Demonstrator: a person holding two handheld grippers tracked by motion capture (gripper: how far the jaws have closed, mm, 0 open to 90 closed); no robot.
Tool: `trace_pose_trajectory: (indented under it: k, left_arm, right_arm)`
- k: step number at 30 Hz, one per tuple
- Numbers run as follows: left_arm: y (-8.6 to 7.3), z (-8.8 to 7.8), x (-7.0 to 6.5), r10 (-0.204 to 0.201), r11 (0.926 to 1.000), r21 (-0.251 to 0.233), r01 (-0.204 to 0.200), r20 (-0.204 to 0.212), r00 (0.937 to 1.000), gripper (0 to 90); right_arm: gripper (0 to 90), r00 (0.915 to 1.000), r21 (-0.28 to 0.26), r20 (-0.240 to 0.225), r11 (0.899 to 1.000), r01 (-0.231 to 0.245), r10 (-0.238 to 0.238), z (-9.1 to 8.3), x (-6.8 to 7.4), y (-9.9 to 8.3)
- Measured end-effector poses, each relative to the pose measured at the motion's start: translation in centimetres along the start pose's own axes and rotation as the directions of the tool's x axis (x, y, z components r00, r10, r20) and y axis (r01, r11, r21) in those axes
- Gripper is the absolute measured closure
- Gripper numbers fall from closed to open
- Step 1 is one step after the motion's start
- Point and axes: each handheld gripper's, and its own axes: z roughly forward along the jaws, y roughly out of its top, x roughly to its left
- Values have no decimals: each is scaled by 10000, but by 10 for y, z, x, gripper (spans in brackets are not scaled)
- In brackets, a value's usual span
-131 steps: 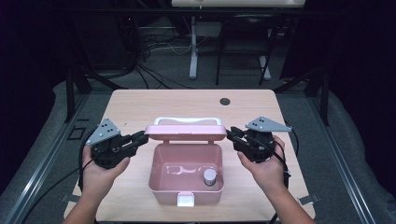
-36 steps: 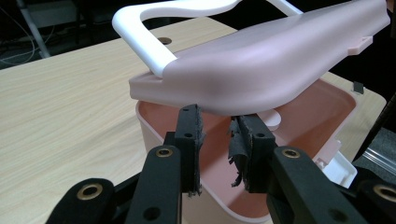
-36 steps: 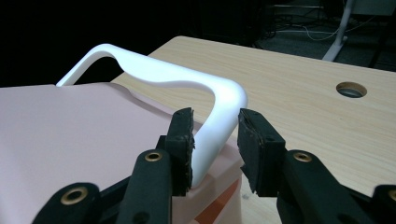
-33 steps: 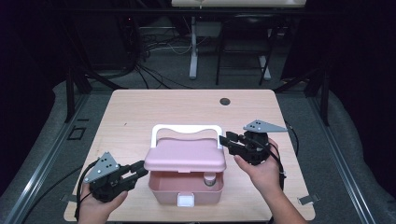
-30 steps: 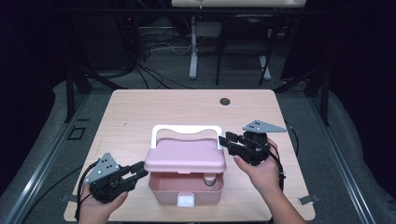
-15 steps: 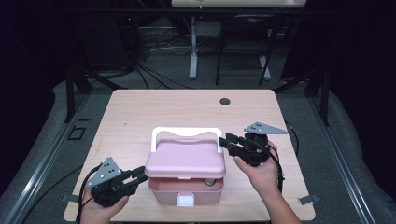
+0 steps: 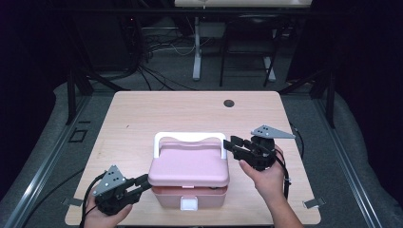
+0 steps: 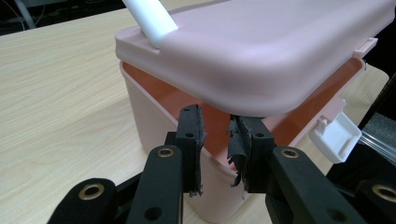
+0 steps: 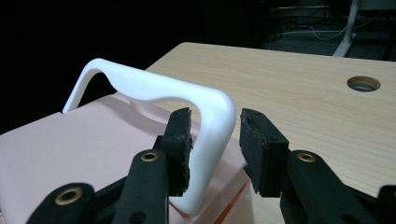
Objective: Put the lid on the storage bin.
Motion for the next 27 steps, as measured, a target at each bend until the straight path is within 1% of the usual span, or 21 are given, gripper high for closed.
trace_pose_trajectory:
  k: [3,6,7,9,10,12,14,18,21,22,25,26,27]
  left_arm:
    - [-2,0,-1,-61,10000,-5,61,-23,10000,732]
    - [-3,0,-1,-22,10000,77,22,17,10000,733]
    - [-4,0,-1,-6,10000,39,6,-2,10000,732]
    - [-4,-1,-1,-69,10000,49,69,-6,10000,733]
    - [-4,-1,-1,-15,10000,88,15,-1,10000,732]
    - [-5,-2,-1,-14,10000,82,14,-17,10000,732]
    - [-6,-2,-1,3,10000,88,-3,6,10000,732]
    - [-7,-2,-1,-10,9999,140,10,5,10000,732]
    - [-8,-2,-2,-49,9999,126,49,7,10000,732]
    - [-8,-2,-1,32,9999,154,-32,12,10000,732]
    - [-9,-2,-2,20,9999,164,-20,-16,10000,732]
    - [-9,-2,-2,95,9997,209,-94,-22,10000,732]
    - [-9,-2,-2,48,9999,158,-48,-26,10000,732]
  right_arm:
    - [636,9999,-7,15,9999,128,-128,1,3,-1]
    - [636,9997,32,52,9997,226,-226,2,4,-1]
    - [636,9997,47,42,9997,227,-227,2,5,-2]
    - [634,9998,39,26,9998,181,-181,1,5,-2]
    - [633,10000,-54,-17,9999,95,-96,0,4,-3]
    - [633,10000,-64,-27,10000,42,-42,-1,4,-4]
    - [633,9999,26,59,10000,83,-83,-1,3,-6]
    - [633,10000,3,60,10000,-11,11,-2,1,-7]
    - [631,9999,-83,-17,9998,-170,170,-4,0,-8]
    - [630,9998,-75,-11,9998,-179,179,-5,0,-9]
    - [630,9998,-84,23,9998,-193,193,-5,0,-10]
    - [630,9998,-114,8,9997,-218,219,-5,0,-10]
    - [630,9997,-113,21,9997,-236,237,-5,0,-10]
